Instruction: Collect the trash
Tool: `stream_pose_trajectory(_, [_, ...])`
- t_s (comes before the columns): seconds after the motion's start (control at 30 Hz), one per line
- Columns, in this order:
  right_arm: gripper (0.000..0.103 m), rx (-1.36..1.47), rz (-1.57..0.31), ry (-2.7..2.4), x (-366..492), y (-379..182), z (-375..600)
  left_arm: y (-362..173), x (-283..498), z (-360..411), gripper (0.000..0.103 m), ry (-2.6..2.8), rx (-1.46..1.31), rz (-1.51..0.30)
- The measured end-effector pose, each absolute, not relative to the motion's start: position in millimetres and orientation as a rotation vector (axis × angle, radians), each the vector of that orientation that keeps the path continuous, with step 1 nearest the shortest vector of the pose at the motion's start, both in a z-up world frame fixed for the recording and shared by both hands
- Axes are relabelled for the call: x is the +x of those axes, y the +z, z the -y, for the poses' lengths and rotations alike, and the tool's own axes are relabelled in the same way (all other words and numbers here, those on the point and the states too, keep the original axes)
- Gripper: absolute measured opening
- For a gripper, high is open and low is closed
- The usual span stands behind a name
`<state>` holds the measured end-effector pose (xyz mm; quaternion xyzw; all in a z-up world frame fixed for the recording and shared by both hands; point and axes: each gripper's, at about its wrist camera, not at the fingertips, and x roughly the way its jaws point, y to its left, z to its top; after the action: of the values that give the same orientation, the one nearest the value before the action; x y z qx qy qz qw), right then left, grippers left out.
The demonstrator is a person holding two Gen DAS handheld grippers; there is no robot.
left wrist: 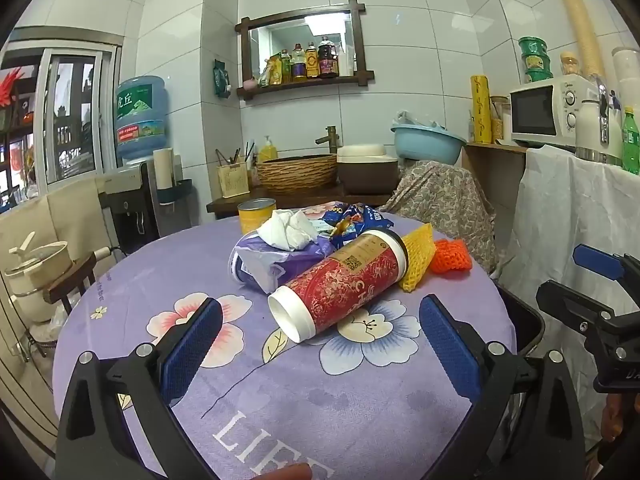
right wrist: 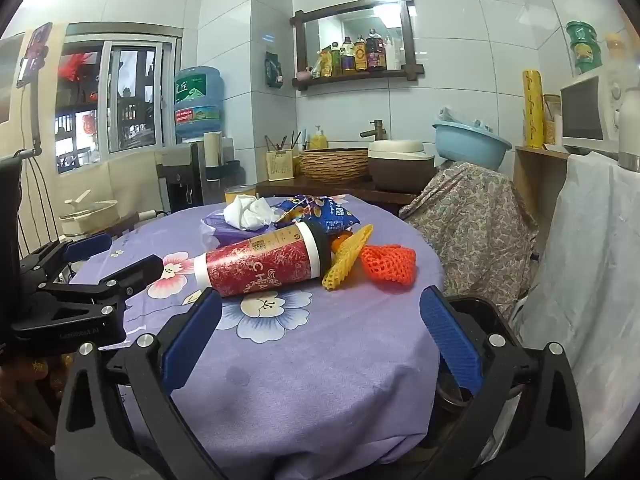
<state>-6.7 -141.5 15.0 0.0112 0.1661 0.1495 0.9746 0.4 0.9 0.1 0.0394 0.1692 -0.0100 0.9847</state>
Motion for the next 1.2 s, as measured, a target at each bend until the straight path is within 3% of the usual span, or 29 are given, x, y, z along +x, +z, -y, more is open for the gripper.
stream_pose_trajectory(1.2, [0.098,0.014,-0.345,0.323,-7.7,15.4,135.8,1.2,-1.0,-2.8,0.098,-0.024,0.087,-0.339])
